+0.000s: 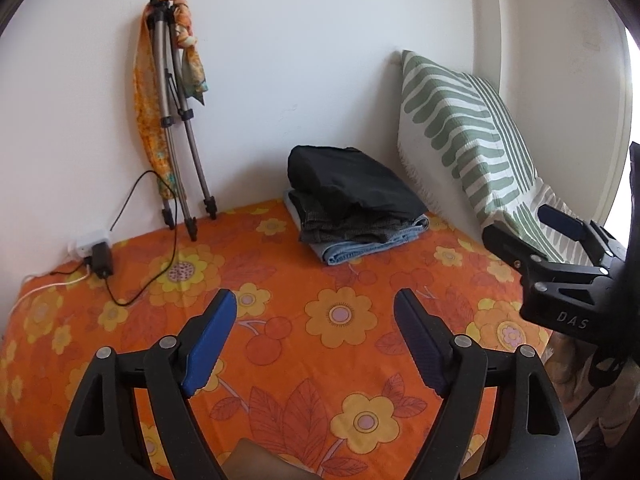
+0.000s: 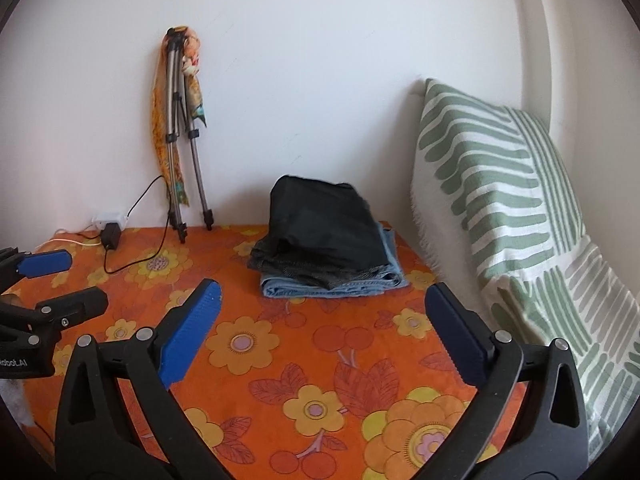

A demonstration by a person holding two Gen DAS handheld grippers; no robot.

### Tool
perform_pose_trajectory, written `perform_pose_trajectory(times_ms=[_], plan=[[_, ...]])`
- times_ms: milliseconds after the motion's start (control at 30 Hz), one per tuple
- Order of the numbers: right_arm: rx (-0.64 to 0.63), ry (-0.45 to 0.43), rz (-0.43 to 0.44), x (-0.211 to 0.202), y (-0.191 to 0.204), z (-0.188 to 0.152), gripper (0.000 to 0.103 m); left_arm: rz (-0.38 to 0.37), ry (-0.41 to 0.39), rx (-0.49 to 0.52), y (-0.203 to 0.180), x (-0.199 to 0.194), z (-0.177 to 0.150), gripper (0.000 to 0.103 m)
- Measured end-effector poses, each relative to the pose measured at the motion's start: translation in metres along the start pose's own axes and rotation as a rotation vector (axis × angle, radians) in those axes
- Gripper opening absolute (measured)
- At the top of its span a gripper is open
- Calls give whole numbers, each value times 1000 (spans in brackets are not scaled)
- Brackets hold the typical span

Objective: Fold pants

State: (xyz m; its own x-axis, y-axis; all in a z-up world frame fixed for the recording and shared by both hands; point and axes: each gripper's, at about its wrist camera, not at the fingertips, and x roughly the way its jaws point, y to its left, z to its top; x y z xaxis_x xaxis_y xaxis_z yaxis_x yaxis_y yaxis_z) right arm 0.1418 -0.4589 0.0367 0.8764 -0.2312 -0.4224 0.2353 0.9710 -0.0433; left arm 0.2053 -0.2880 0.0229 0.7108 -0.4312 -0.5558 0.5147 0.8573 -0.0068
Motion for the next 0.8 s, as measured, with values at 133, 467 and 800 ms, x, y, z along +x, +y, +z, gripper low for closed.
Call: perform_pose_trajectory(times_ms=[133, 467, 800], plan=[[4, 22, 10, 10, 1, -3, 103, -1, 11, -4, 2, 4, -2, 81], [38, 44, 25, 16, -4, -4, 103, 2, 8, -1, 0, 3, -3, 81], [34, 45, 19, 15, -4, -5, 103, -1, -3, 8, -2, -4, -3, 81]])
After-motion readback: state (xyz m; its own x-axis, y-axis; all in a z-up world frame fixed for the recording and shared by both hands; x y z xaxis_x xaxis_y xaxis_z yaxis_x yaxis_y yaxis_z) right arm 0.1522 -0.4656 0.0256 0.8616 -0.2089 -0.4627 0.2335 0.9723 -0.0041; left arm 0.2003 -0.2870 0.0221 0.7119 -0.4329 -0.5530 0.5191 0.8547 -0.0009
